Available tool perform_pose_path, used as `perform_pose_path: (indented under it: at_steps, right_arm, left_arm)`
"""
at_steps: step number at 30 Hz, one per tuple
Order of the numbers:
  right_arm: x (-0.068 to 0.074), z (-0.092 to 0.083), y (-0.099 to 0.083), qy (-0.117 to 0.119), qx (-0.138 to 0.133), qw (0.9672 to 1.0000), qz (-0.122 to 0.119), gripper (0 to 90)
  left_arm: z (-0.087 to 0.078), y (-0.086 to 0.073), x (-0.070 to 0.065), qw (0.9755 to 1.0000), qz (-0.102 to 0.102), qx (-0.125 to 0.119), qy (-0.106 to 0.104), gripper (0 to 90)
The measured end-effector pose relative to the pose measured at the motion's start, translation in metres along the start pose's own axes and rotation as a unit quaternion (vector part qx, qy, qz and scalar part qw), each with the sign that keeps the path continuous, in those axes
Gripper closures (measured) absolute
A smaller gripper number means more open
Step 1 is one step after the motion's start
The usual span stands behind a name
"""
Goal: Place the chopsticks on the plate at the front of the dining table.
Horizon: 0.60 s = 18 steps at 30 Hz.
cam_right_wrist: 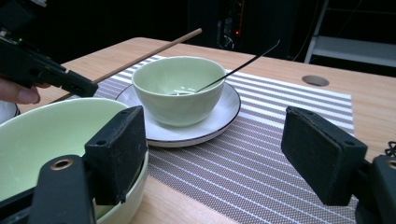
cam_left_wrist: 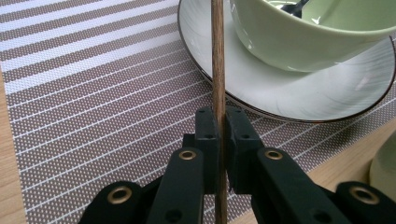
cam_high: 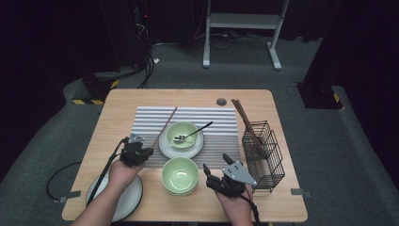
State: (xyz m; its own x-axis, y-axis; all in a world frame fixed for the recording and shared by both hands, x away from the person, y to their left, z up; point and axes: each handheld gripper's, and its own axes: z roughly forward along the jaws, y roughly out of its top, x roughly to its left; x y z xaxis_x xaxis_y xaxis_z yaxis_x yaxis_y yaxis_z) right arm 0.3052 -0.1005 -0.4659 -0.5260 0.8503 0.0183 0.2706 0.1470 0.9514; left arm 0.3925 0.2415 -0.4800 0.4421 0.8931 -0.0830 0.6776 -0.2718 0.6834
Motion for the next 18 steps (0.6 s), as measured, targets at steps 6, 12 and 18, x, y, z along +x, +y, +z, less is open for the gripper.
perform_pose_path:
  at_steps: [6, 12, 18]
  right_arm:
    - [0.0, 0.0, -0.001, 0.003, 0.0, 1.0, 0.001, 22.5]
    - [-0.001, -0.001, 0.0, 0.001, -0.004, 1.0, 0.002, 22.5]
    - [-0.001, -0.001, 0.0, 0.003, -0.004, 1.0, 0.004, 22.8]
  left_arm:
    - [0.007, 0.003, -0.002, 0.9998, 0.005, 0.017, -0.002, 84.3]
    - [0.01, 0.004, -0.003, 0.9994, 0.006, 0.034, 0.001, 84.3]
    - [0.011, 0.003, -0.003, 0.9989, 0.01, 0.046, 0.0, 84.3]
